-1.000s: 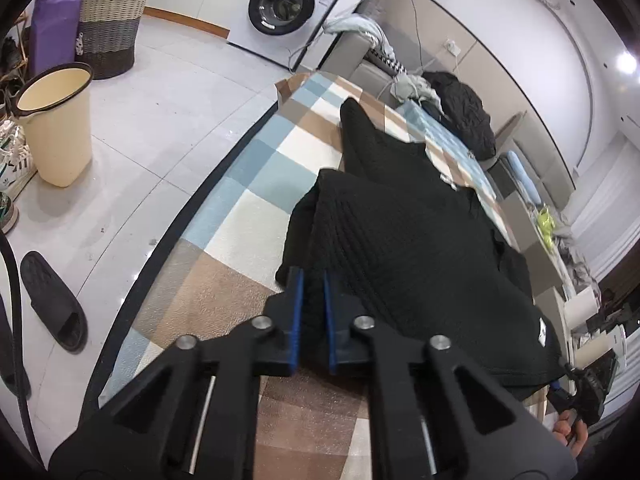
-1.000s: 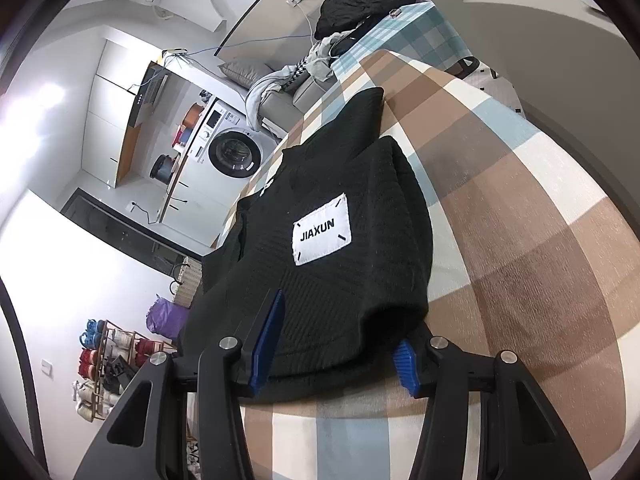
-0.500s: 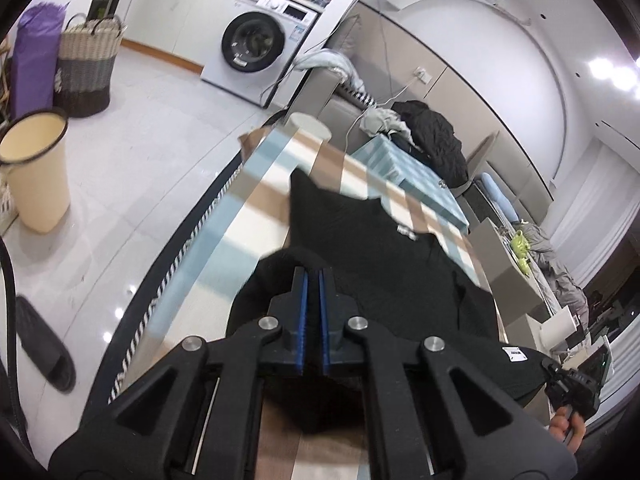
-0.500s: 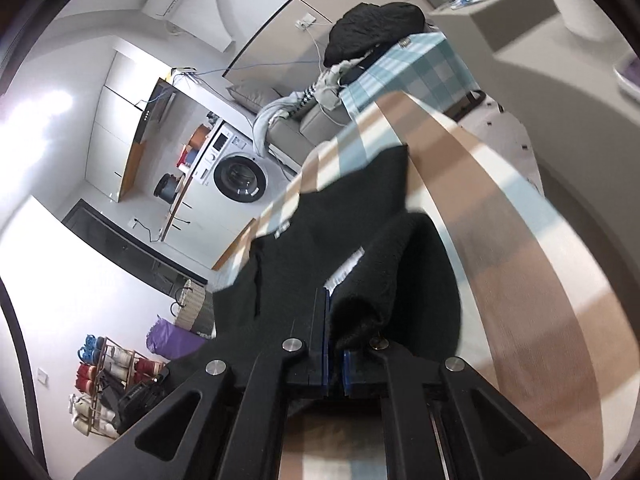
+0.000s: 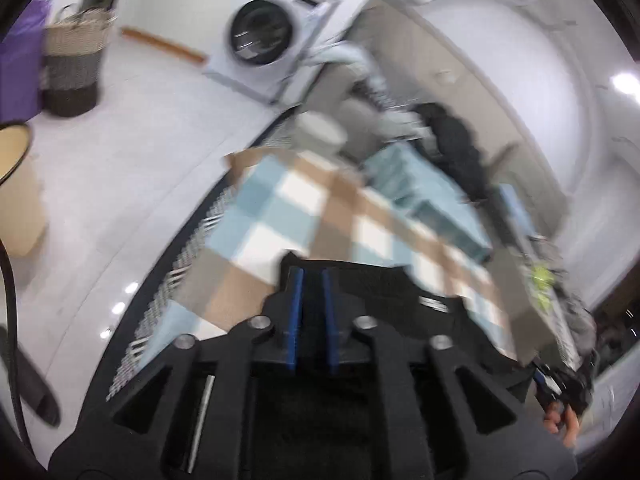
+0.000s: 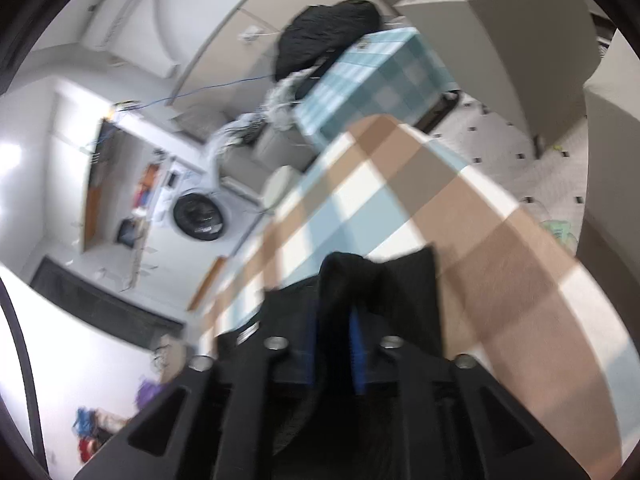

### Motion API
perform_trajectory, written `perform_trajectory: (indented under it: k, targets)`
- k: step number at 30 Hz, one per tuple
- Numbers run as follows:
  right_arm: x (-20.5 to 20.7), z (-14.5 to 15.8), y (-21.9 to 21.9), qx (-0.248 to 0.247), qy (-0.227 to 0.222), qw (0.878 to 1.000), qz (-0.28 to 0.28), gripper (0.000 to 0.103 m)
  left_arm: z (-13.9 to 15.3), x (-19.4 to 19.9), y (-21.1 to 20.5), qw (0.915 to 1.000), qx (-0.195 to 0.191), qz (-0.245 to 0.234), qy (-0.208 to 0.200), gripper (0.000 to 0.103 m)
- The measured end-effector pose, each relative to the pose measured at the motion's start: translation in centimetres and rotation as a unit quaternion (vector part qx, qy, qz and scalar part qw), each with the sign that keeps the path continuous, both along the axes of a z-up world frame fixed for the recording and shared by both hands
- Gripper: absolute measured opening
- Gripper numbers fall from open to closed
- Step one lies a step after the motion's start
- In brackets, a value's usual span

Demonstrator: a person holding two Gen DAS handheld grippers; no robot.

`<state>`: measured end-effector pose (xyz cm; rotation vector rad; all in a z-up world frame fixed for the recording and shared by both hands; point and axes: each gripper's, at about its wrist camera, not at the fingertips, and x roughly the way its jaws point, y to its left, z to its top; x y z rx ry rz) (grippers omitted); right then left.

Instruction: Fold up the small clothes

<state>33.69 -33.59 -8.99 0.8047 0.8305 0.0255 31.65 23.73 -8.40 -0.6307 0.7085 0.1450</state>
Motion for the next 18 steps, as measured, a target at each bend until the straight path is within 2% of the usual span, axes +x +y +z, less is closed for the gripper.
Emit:
perform_trajectory:
  k: [2,3,6,8,11,18]
  targets:
    - [0.8,-1.0,-0.7,-0.010,0.033,0.999,-0.012,0.021,-1.0,0.7,0.7,0.9996,-0.021,-0.005,0.016,0.045]
    - [0.6,-1.0,-0.9,-0.013,0.029,0.999,-0.008,0.021,-1.4,0.6,1.0,0.9996,-0.026,-0.006,0.013,0.049]
    - [-0.6,-0.8,-1.1,-0.058,0.030,0.998,0.006,0.025,-1.9,-0.2,0.9,0.9997,0.015,-0.012,0.018,0.053]
    - [-1.0,-0.7,-0.9,-0.088,0.031,0.995,0.027,0.028,-2.4,-0.4,0.3,0.9990,0.029,-0.023,0.026,0.054]
    - [-1.4,-0.9,-0.1,-0.139,0.039,0.988,0.053,0.043,-3.1,0.0,-1.3,0.9959,0.065,-0.049,0.040,0.054]
    - [0.0,-1.6,2.1,-0.192,0.044,0.976,0.089,0.045,-5.3,3.2,-5.5,0.9810,0.142,-0.104,0.082,0.054]
